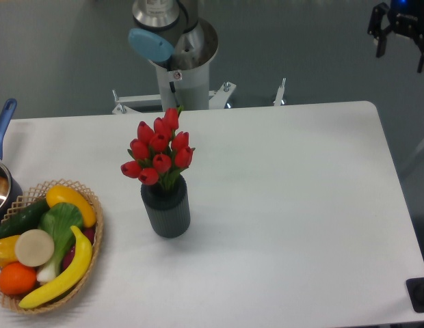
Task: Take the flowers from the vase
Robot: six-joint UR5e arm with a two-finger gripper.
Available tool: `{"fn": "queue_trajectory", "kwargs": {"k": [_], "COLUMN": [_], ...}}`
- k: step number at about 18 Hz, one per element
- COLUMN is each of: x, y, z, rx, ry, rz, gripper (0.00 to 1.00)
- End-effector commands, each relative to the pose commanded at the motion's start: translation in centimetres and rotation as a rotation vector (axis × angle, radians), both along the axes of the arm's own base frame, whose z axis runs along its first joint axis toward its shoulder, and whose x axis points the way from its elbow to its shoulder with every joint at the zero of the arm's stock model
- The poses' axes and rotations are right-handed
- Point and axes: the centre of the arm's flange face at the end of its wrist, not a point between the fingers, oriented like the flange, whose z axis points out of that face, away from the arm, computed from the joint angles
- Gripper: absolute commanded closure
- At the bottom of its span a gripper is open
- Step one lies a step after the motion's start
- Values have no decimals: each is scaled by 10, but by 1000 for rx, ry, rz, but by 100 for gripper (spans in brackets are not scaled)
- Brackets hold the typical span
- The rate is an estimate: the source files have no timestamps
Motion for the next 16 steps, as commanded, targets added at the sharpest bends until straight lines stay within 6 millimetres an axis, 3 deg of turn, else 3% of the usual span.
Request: {"fn": "queue_trajectory", "kwargs": {"k": [9, 14, 16], "x": [2, 15, 26], "y": [10, 26, 33], "z": [-2, -19, -35], "rx": [87, 167, 223], "ry": [-22, -88, -96], "rz": [37, 136, 159], "gripper": [0, 0, 0]}}
